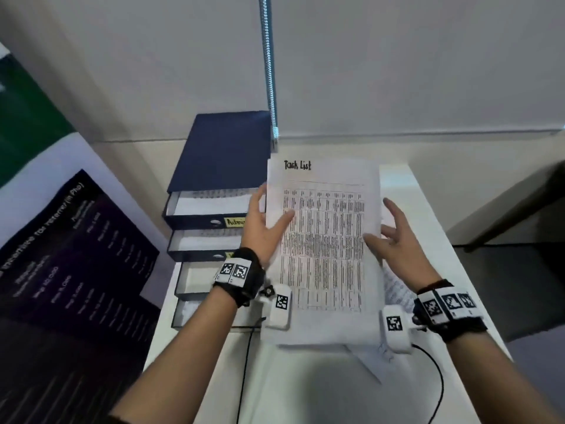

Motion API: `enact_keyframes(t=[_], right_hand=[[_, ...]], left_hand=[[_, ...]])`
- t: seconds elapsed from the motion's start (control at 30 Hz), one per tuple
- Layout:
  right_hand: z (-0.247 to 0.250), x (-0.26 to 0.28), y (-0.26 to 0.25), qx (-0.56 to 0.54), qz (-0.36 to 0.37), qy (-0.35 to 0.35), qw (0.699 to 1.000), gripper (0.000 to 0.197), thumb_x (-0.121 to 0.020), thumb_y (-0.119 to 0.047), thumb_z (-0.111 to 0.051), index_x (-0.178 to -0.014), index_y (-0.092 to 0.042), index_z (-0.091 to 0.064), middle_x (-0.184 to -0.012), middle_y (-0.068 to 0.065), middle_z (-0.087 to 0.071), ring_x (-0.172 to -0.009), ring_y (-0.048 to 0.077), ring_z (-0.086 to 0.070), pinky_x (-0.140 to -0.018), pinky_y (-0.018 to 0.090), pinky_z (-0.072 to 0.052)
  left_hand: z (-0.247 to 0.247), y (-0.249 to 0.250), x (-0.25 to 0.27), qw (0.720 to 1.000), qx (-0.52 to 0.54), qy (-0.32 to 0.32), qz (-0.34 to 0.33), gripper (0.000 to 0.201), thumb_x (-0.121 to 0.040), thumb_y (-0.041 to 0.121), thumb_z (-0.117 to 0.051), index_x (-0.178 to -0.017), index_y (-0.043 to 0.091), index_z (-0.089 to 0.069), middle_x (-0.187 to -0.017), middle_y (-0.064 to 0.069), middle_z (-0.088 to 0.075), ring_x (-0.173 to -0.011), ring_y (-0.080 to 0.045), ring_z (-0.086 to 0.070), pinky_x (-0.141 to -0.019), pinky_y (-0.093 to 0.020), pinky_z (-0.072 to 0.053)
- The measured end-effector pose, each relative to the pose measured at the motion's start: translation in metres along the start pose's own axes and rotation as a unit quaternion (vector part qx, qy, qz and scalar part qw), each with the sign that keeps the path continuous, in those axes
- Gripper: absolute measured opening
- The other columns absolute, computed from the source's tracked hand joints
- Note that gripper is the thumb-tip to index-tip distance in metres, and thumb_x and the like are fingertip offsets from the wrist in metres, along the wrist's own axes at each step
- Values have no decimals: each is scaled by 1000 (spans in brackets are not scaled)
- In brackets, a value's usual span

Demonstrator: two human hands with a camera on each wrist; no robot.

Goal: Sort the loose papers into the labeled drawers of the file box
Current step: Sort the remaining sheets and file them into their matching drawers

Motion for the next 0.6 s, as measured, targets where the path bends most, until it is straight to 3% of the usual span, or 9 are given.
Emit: enact_keyframes(t=[0.07, 0.13, 0.2, 0.3, 0.37, 0.43, 0.5, 0.53, 0.6], right_hand=[[-45, 5, -7, 4, -13, -81, 997, 81, -95, -14, -62, -151, -49, -14, -126, 1, -66, -97, 24, -72, -67, 40, -60], [-93, 16, -6, 48, -14, -153, 987, 83, -96, -12, -60, -150, -52, -12, -147, -1, -49, -119, 23, -61, -89, 48, -53], [-133, 26, 7, 114, -5, -201, 973, 82, -94, -16, -64, -150, -52, -15, -159, -17, -21, -131, 13, -40, -102, 39, -38], [-191, 45, 37, 170, -17, -297, 940, 63, -93, -19, -65, -143, -47, -39, -156, -18, -31, -118, 8, -55, -96, 20, -40], [-224, 62, 61, 159, -74, -342, 923, 54, -94, -8, -62, -140, -32, -50, -152, -12, -39, -99, -13, -59, -77, 8, -46], [-246, 76, 87, 140, -133, -356, 914, 52, -93, 1, -58, -139, -23, -53, -148, -9, -41, -89, -9, -64, -72, 17, -54], [-260, 86, 108, 141, -169, -356, 908, 53, -89, 3, -57, -134, -26, -58, -148, -8, -43, -112, 14, -62, -93, 34, -53], [-266, 90, 116, 128, -187, -355, 907, 54, -87, 5, -55, -131, -26, -61, -148, -6, -45, -113, 16, -62, -91, 31, -53], [-272, 98, 128, 99, -235, -340, 905, 54, -87, 11, -49, -130, -18, -62, -142, 0, -51, -76, 3, -66, -59, 15, -49]], left_hand=[[46, -7, 2, 999, 7, 35, 12, 80, -87, 23, -74, -151, 26, -25, -125, 13, -60, -107, 8, -61, -92, -17, -52], [84, -29, 12, 999, -16, 27, 39, 87, -88, 21, -72, -154, 30, -16, -140, 9, -50, -125, -8, -55, -99, -22, -48], [110, -54, 31, 997, -43, -13, 65, 95, -89, 22, -71, -154, 41, -4, -151, 7, -41, -130, -14, -50, -104, -30, -43], [138, -79, 65, 988, -114, -77, 65, 97, -93, 21, -66, -153, 46, 6, -160, 9, -24, -136, -13, -42, -110, -32, -33], [157, -106, 87, 974, -183, -111, 68, 89, -96, 21, -62, -156, 38, 0, -163, 11, -11, -147, -5, -19, -119, -29, -19], [173, -135, 110, 963, -205, -139, 102, 73, -96, 27, -61, -155, 37, -18, -163, 7, -18, -147, -9, -22, -120, -33, -21], [188, -156, 135, 961, -177, -133, 166, 54, -96, 27, -61, -145, 36, -40, -154, -4, -40, -128, -23, -54, -104, -32, -43], [196, -164, 146, 957, -176, -123, 195, 49, -96, 26, -61, -142, 31, -46, -145, -11, -51, -112, -28, -64, -91, -31, -50], [207, -178, 165, 949, -175, -123, 234, 48, -96, 21, -61, -142, 16, -48, -102, -14, -74, -82, -28, -70, -74, -29, -52]])
Point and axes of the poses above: each hand's wrist, its own x-axis away from the middle knuckle, its own z-axis out of the back of the hand, y = z × x, the point moved 10 cm from there along -x, towards the middle knuckle
